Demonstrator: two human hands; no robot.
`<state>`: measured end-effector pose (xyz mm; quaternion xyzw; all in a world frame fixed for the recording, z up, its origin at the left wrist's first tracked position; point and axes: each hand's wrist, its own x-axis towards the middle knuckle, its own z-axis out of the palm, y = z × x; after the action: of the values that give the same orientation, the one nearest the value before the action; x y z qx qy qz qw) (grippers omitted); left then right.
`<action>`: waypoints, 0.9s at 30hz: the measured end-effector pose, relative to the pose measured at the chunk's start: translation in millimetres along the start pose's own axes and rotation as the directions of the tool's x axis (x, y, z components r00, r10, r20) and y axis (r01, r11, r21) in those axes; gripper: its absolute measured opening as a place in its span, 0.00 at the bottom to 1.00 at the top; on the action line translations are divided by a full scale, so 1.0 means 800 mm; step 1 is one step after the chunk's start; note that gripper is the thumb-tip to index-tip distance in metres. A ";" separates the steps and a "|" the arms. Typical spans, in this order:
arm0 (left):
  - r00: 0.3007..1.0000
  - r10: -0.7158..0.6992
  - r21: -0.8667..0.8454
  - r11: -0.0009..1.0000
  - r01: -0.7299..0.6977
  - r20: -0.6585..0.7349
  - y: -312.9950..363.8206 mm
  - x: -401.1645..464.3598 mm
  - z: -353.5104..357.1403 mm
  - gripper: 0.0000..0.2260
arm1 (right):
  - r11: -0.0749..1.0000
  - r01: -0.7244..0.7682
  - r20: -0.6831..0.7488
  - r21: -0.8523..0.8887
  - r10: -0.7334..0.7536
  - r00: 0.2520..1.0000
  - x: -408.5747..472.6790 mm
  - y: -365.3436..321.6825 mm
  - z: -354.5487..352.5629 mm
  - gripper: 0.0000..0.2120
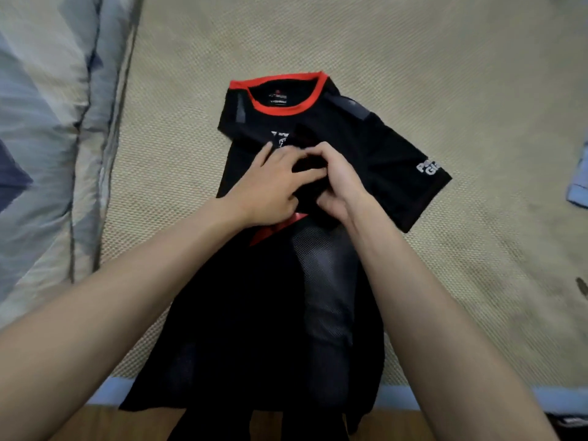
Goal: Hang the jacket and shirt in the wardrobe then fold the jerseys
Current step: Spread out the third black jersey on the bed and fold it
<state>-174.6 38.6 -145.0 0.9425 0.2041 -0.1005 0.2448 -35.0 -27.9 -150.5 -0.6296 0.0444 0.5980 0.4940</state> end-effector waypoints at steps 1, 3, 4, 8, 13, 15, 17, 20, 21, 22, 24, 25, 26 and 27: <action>0.999 0.042 0.025 0.999 -0.041 -0.027 0.010 0.006 -0.005 0.35 | 0.998 0.023 -0.011 0.052 -0.023 1.000 -0.004 -0.008 -0.015 0.18; 0.991 0.122 -0.033 0.992 -0.124 -0.053 0.026 0.022 -0.017 0.34 | 0.989 0.097 -0.057 0.115 -0.091 0.994 -0.009 -0.022 -0.046 0.15; 0.989 0.129 -0.104 0.985 -0.136 -0.073 0.032 0.031 -0.022 0.33 | 0.978 0.152 -0.086 0.141 -0.140 0.986 -0.010 -0.028 -0.063 0.13; 0.972 -0.024 -0.405 0.911 -0.076 -0.235 0.036 0.062 -0.021 0.30 | 0.944 0.320 -0.358 -0.085 -0.329 0.874 0.007 -0.024 -0.128 0.06; 0.953 -0.302 0.052 0.952 0.303 -0.026 -0.023 0.114 -0.018 0.35 | 0.898 0.162 -0.404 -0.410 -0.338 0.850 0.038 0.016 -0.189 0.12; 0.938 -0.343 0.205 0.923 0.326 0.056 -0.051 0.126 -0.024 0.36 | 0.893 0.170 -0.379 -0.417 -0.341 0.860 0.040 0.017 -0.192 0.09; 0.933 -0.359 0.260 0.904 0.339 0.035 -0.073 0.132 -0.037 0.31 | 0.905 0.221 -0.358 -0.363 -0.355 0.864 0.036 0.015 -0.188 0.08; 0.943 -0.326 0.297 0.896 0.330 -0.062 -0.095 0.140 -0.058 0.18 | 0.864 0.274 -0.344 -0.424 -0.433 0.833 0.033 0.022 -0.187 0.12; 0.951 -0.301 0.317 0.898 0.306 -0.066 -0.099 0.141 -0.064 0.15 | 0.848 0.295 -0.343 -0.440 -0.462 0.818 0.031 0.026 -0.188 0.13; 0.958 -0.282 0.319 0.905 0.281 -0.045 -0.102 0.143 -0.070 0.14 | 0.837 0.315 -0.347 -0.447 -0.486 0.802 0.033 0.030 -0.190 0.13; 0.960 -0.277 0.254 0.933 0.255 0.051 -0.101 0.144 -0.081 0.13 | 0.831 0.343 -0.357 -0.438 -0.511 0.782 0.036 0.036 -0.196 0.13; 0.950 -0.290 0.192 0.945 0.265 0.117 -0.099 0.145 -0.086 0.13 | 0.833 0.349 -0.353 -0.429 -0.511 0.784 0.036 0.036 -0.198 0.13; 0.934 -0.305 0.120 0.950 0.287 0.186 -0.098 0.146 -0.091 0.13 | 0.834 0.352 -0.346 -0.424 -0.509 0.788 0.037 0.036 -0.199 0.12; 0.919 -0.311 0.055 0.950 0.307 0.242 -0.096 0.147 -0.095 0.13 | 0.833 0.362 -0.333 -0.417 -0.511 0.792 0.036 0.035 -0.199 0.12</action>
<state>-95.8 177.2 -145.8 0.8805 0.3170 -0.2564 0.2418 68.3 -134.1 -221.8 -0.8124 -0.0976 0.3094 0.4844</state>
